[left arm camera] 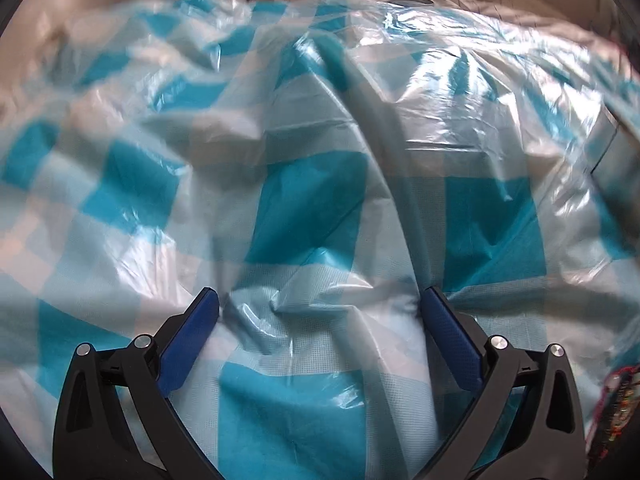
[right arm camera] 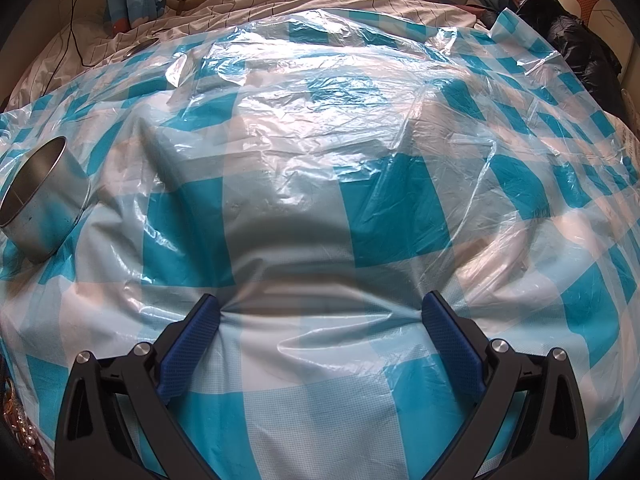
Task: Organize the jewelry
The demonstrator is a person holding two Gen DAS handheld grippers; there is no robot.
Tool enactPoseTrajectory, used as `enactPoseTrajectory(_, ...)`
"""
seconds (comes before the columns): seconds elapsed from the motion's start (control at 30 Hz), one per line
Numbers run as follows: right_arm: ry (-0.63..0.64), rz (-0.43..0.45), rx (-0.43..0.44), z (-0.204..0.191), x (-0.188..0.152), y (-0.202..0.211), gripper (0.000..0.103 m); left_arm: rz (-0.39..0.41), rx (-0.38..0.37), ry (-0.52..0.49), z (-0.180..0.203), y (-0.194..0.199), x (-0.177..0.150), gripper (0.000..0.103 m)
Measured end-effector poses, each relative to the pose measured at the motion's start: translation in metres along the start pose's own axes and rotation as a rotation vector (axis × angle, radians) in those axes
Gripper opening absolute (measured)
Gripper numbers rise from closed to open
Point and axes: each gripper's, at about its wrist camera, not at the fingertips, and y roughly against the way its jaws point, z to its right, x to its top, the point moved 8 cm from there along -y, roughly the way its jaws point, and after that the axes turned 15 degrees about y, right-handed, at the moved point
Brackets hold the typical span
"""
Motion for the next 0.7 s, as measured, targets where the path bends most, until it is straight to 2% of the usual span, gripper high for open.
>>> enactPoseTrajectory(0.07,0.004,0.009,0.001,0.000,0.000,0.000,0.097,0.038,0.048,-0.037,0.004,0.005,0.000,0.097)
enactPoseTrajectory(0.17,-0.004,0.011,0.009,0.000,-0.001,0.001,0.097,0.057,0.075,-0.057,0.006,0.010,0.002,0.097)
enactPoseTrajectory(0.3,0.001,0.011,0.001,0.000,0.000,0.000,0.097,0.039,0.045,-0.033,0.003,0.010,0.005,0.097)
enactPoseTrajectory(0.37,-0.005,0.018,0.004,0.000,0.001,0.000,0.097,0.005,0.000,-0.001,-0.002,0.008,0.004,0.097)
enactPoseTrajectory(0.43,-0.004,0.011,-0.009,-0.001,0.001,-0.001,0.097,-0.081,-0.059,0.064,-0.009,0.006,0.000,0.097)
enactPoseTrajectory(0.5,-0.023,-0.008,-0.018,-0.001,-0.001,0.000,0.097,-0.155,-0.082,0.135,-0.013,0.010,-0.001,0.097)
enactPoseTrajectory(0.53,-0.032,-0.030,-0.011,-0.001,-0.001,0.001,0.097,-0.159,-0.094,0.142,-0.012,0.017,0.000,0.097)
enactPoseTrajectory(0.63,-0.043,-0.094,0.026,-0.007,-0.006,0.013,0.097,-0.087,-0.114,0.118,-0.006,0.057,0.000,0.097)
enactPoseTrajectory(0.7,-0.048,-0.013,0.098,-0.024,-0.007,0.046,0.096,-0.044,-0.145,0.103,0.000,0.085,-0.004,0.097)
